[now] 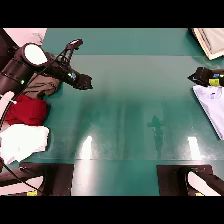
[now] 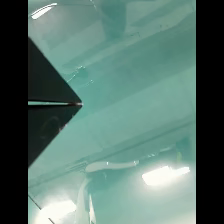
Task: Fold the shirts.
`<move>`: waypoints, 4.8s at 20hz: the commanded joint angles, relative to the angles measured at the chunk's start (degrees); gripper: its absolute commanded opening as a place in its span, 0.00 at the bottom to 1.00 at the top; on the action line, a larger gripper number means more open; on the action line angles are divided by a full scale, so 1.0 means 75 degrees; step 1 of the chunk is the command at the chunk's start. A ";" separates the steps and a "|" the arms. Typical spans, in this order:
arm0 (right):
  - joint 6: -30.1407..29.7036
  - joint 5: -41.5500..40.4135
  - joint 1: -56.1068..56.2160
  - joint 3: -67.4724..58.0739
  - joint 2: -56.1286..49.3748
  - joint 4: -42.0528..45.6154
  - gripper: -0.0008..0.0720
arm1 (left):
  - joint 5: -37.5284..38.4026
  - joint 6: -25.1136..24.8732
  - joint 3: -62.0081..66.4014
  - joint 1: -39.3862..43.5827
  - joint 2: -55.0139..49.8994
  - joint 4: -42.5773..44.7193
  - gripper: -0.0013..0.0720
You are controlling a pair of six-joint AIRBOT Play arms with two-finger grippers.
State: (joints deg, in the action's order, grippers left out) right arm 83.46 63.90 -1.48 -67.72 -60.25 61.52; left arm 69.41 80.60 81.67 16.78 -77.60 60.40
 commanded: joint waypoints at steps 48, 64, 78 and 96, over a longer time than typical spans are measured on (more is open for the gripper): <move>0.0073 0.0268 0.0434 -0.0006 0.0006 -0.0073 0.04 | -0.3235 0.0198 0.3969 -0.2929 -0.3940 0.2975 0.05; 0.0201 -0.1644 0.0411 -0.2588 0.0775 -0.0003 0.04 | 0.0962 -0.3605 0.4290 0.0382 0.0323 -0.2940 0.05; -0.0082 -0.0565 0.0411 -0.2588 0.0764 0.0017 0.04 | 0.1300 -0.0338 0.0659 -0.0428 -0.0274 0.0344 0.73; -0.0341 -0.0239 0.0411 -0.2556 0.0743 0.0012 0.04 | -0.1023 -0.0460 -0.5388 -0.1003 0.1585 0.1067 0.72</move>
State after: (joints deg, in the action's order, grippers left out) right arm 80.90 61.91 1.65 -86.91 -54.65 61.67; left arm 64.03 78.04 43.13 9.32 -65.65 69.25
